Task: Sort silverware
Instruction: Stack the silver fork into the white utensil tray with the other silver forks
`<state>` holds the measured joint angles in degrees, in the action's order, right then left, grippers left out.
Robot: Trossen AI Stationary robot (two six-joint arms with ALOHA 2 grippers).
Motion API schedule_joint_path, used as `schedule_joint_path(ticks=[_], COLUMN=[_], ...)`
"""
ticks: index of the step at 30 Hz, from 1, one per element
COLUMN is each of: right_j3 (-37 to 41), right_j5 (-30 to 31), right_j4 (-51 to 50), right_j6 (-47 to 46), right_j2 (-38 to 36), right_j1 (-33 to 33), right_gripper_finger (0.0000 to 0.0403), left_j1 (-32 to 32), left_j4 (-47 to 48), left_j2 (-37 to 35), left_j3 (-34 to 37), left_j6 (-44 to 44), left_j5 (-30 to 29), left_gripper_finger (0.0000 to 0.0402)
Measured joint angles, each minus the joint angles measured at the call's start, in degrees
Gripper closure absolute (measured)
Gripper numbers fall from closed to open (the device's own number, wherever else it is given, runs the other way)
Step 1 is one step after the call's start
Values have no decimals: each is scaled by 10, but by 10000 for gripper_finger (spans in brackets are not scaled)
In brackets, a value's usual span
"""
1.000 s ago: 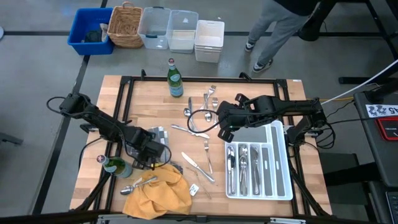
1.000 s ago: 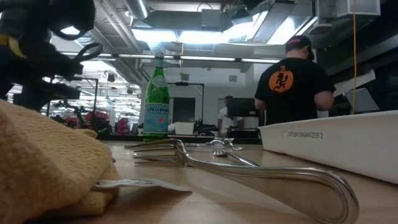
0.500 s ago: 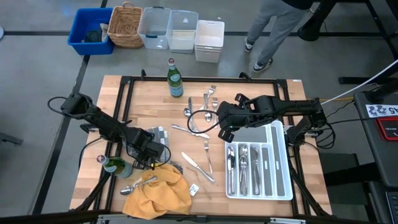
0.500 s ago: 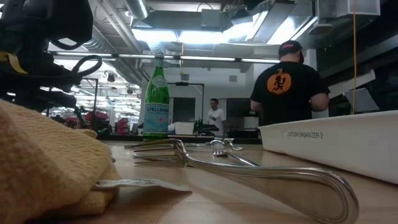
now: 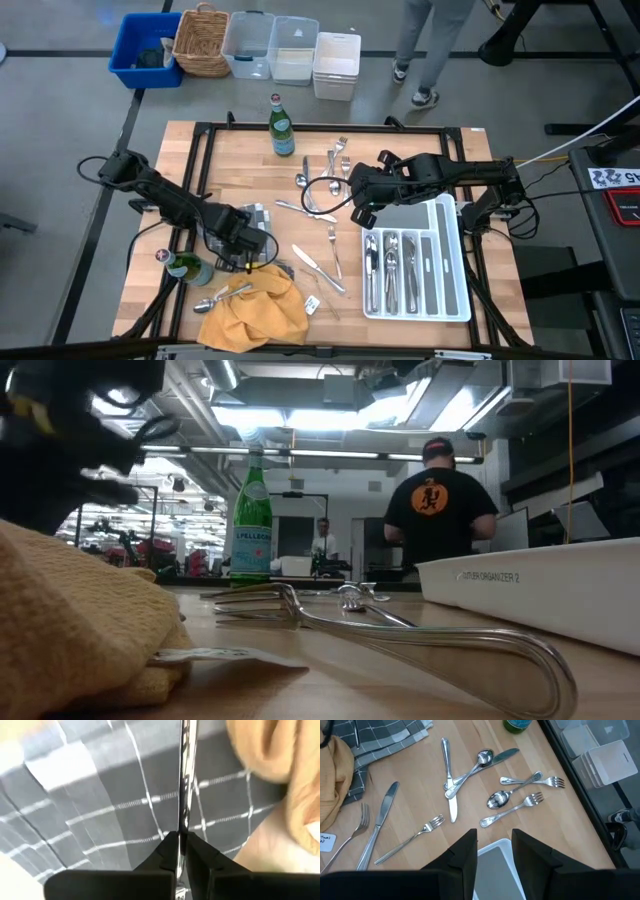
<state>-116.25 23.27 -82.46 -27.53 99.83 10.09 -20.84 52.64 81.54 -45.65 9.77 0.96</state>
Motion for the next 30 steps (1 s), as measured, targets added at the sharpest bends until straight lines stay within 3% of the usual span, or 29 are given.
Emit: schedule_joint_path(ticks=[8,11,16,19,23,30], right_j3=[0,0,0,0,0,0], right_j5=[-22,-44,-65,-75,-108,-109], right_j4=[-3,-16,-75,-71,-49,3], right_j6=[-33,-60,-157,-224,-251,-266], right_j2=[0,0,0,-1,-5,1], right_j1=[0,0,0,0,0,-2], right_gripper_finger=[281,281,281,281,281,281], left_j1=[27,51,95,113,132,145], left_j4=[-88,-200,-426,-513,-562,-566], left_j2=[0,0,6,19,44,80], left_j3=[-57,-62,-63,-63,-63,-62], left_j6=[-97,-159,-267,-340,-427,-561], left_j5=[-105,-145,-151,-151,-157,-222], left_gripper_finger=[394,395,396,395,397,394])
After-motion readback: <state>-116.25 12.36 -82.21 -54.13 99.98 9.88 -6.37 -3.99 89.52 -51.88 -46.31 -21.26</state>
